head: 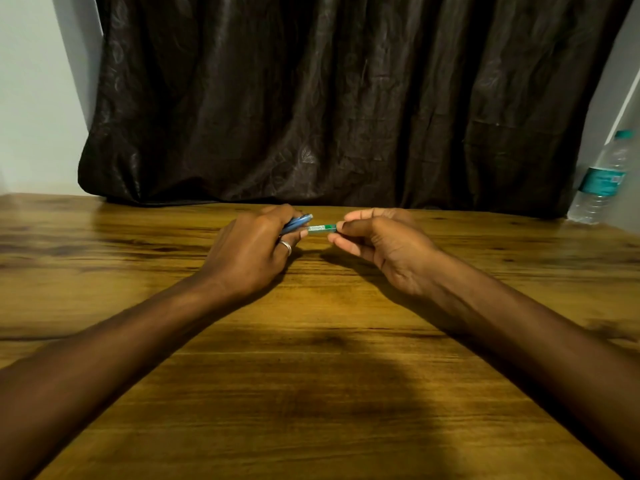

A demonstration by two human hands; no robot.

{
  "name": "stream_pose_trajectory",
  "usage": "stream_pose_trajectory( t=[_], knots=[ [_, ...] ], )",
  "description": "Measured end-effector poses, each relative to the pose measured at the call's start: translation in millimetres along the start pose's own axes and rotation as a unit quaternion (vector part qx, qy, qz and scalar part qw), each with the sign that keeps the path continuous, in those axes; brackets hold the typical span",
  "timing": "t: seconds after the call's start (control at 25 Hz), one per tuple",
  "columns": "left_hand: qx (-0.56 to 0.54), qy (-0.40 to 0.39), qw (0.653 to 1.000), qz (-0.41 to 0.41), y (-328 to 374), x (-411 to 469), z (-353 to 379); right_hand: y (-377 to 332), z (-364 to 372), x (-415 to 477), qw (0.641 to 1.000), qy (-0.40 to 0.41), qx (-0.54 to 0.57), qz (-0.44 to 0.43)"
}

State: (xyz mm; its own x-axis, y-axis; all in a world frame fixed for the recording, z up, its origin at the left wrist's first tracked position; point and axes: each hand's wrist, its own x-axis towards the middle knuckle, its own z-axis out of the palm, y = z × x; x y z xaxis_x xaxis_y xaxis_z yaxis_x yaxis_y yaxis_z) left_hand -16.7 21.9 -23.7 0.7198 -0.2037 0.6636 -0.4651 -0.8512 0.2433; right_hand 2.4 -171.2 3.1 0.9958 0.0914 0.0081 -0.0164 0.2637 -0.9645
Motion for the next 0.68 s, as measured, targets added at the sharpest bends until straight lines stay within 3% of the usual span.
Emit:
stream_pose_trajectory(
  t=[0.4, 0.68],
  knots=[
    [-0.033, 0.012, 0.999, 0.023, -1.4, 1.0, 0.4, 0.6, -2.8, 0.9, 0.998, -0.015, 0.053, 0.002],
    [-0.019, 0.015, 0.999, 0.039, -4.7, -1.7, 1.7, 2.2, -6.2, 0.0, 0.999, -0.028, 0.017, 0.012]
  ],
)
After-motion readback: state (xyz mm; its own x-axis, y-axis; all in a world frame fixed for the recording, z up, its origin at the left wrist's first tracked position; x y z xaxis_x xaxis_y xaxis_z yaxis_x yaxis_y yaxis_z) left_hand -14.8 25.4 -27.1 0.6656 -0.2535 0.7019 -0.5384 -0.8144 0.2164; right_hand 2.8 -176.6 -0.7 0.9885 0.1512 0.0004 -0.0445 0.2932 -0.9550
